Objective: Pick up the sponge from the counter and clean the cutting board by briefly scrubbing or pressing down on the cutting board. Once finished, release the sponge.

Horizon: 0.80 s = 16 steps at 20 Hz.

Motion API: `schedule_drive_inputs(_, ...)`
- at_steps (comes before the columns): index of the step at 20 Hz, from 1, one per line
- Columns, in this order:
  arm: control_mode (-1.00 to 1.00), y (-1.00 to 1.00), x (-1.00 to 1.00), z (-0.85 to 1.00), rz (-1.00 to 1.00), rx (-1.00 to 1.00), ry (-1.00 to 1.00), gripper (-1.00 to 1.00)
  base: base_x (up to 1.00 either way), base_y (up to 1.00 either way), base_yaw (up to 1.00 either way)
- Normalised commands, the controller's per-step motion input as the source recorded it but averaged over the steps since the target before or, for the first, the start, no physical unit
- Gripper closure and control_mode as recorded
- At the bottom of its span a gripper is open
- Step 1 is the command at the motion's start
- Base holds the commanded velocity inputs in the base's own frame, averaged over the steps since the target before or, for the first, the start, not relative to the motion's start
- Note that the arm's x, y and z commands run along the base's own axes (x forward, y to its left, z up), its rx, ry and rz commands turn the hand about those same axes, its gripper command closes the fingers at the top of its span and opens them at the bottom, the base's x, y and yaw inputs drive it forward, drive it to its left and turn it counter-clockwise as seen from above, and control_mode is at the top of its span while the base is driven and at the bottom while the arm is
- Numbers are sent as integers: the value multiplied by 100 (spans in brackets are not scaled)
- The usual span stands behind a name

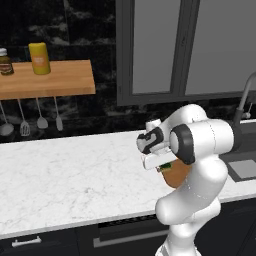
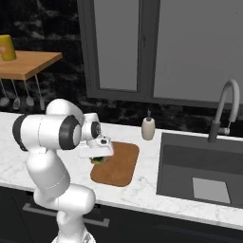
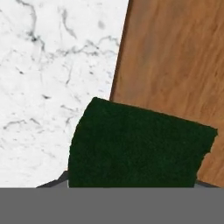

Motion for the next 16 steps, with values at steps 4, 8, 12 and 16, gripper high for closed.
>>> schedule_drive_inputs(4,-100,-13,16,-62,-1,-3,0,100,0,0,0)
schedule_drive_inputs(8,-100,12,24,36,-6,6,-2,100,0,0,0)
schedule_drive_inputs(12,-100,-14,60,-21,-3,1,-1,100,0,0,0)
schedule_drive_inputs(16,-100,-46,5,-97,0,-6,-12,100,0,0,0)
